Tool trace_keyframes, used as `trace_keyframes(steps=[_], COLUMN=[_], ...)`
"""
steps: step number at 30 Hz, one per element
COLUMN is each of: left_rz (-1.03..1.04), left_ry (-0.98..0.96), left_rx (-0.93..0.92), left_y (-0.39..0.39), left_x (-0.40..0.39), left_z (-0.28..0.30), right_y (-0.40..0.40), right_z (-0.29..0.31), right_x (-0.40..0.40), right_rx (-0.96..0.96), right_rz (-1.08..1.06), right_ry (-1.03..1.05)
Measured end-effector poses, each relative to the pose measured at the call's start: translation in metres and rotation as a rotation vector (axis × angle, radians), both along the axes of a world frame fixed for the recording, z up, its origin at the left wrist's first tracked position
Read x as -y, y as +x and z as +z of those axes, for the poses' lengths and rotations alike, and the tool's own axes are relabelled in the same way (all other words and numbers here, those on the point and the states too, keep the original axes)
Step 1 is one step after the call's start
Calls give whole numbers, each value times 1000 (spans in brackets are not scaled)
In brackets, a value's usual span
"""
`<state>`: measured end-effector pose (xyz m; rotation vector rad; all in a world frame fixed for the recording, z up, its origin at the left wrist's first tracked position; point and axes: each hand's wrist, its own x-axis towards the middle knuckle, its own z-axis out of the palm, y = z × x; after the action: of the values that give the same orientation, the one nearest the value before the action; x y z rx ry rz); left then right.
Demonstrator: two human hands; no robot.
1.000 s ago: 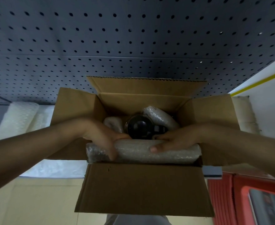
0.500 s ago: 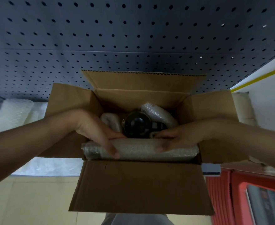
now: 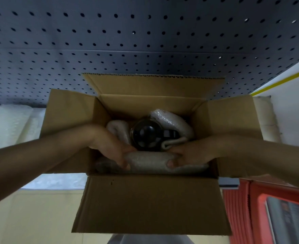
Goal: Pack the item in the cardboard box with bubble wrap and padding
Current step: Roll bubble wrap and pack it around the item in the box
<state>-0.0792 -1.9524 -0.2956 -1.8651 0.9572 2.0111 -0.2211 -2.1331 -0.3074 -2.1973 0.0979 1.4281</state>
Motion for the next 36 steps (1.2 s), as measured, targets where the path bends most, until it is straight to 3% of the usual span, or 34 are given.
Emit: trace_keyframes(steps=[4,7,15,22,26,36], left_rz=[33,50,142,19,11,-48], left_ry=[-89,-161,-184,-167,-172,-187], left_rx=[15,30,-14,171,161,226], left_y=[3,7,9,-5,0,-12], left_x=[-9,-17,-21,-13,-15,-11], left_z=[9,14,12,4,9,-10], right_y=[0,-3,-2,-2,1,-9], right_z=[17,30,6,1,10,-18], right_x=[9,26,17,17,18,4], right_rx=[132,126,205,260,210,253], right_rz=[-49,-54,80,21,-35,-8], right_ry=[-17,36,-63,-115,-46,-125])
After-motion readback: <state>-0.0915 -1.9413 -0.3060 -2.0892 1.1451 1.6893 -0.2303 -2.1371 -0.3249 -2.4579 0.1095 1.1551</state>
